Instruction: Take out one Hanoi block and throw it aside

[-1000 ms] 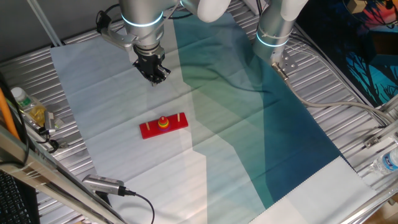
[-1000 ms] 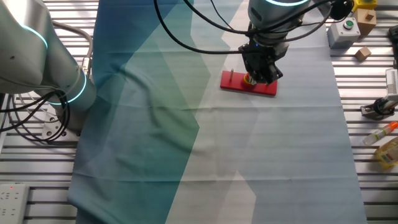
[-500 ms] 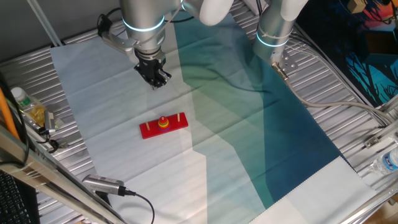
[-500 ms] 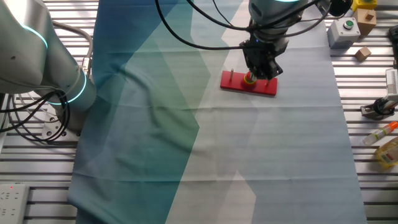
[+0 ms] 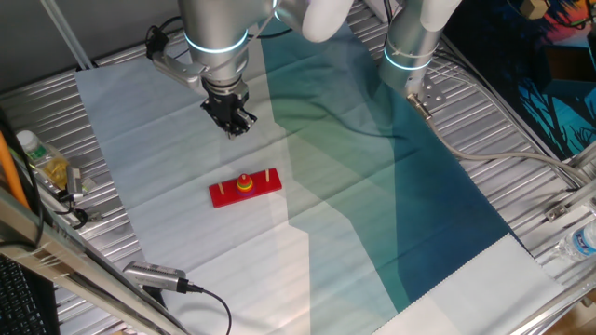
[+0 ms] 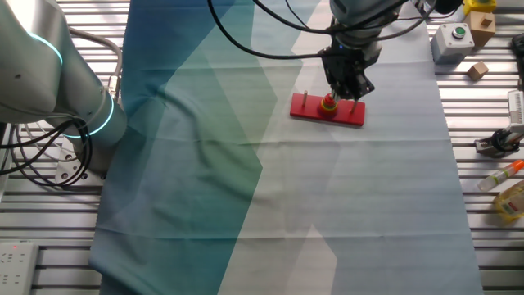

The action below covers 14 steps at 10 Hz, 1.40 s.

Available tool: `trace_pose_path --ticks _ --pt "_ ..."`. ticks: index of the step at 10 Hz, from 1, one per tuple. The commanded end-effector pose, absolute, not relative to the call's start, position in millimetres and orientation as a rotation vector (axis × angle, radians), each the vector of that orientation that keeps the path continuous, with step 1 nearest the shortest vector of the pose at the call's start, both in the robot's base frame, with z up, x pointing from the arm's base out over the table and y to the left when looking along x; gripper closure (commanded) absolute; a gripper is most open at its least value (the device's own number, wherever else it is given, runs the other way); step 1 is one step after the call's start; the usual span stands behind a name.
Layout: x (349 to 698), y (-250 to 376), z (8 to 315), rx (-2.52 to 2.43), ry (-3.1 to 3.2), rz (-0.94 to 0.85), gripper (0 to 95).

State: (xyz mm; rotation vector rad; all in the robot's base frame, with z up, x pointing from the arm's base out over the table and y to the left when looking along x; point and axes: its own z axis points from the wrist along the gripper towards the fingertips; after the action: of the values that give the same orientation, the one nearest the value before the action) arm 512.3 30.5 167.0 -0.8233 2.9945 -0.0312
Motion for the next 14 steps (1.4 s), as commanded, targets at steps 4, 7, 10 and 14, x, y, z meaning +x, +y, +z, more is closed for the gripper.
trace_pose_path --ticks 4,7,10,14 --pt "520 35 166 -0.891 2.972 -0.017 76.0" --pt "523 37 161 -0.895 2.967 0.008 38.0" --pt "527 39 155 -0.864 2.967 0.050 38.0" --pt "532 44 143 -0.748 2.986 0.081 38.0"
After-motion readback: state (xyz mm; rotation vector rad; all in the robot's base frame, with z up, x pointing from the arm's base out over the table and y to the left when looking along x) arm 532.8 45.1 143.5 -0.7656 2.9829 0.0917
